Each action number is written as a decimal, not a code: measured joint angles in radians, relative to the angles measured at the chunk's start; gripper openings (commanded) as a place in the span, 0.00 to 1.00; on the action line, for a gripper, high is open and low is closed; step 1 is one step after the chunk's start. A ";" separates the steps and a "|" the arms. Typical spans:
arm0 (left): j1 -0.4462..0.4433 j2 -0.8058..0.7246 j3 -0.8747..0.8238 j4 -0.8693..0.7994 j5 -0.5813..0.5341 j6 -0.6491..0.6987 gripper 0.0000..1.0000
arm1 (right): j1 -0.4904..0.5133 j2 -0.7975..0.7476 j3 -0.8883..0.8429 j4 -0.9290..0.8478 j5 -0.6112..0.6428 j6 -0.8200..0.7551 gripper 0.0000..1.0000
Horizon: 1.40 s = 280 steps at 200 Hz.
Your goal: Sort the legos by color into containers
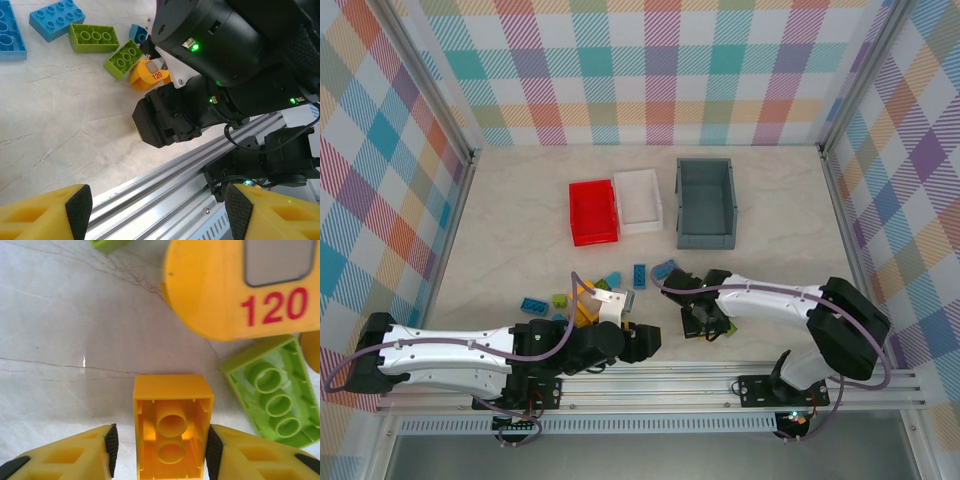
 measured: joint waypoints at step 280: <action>0.192 0.434 0.649 -0.210 -0.066 0.288 0.79 | -0.580 0.507 0.788 -0.014 -0.026 -0.339 0.51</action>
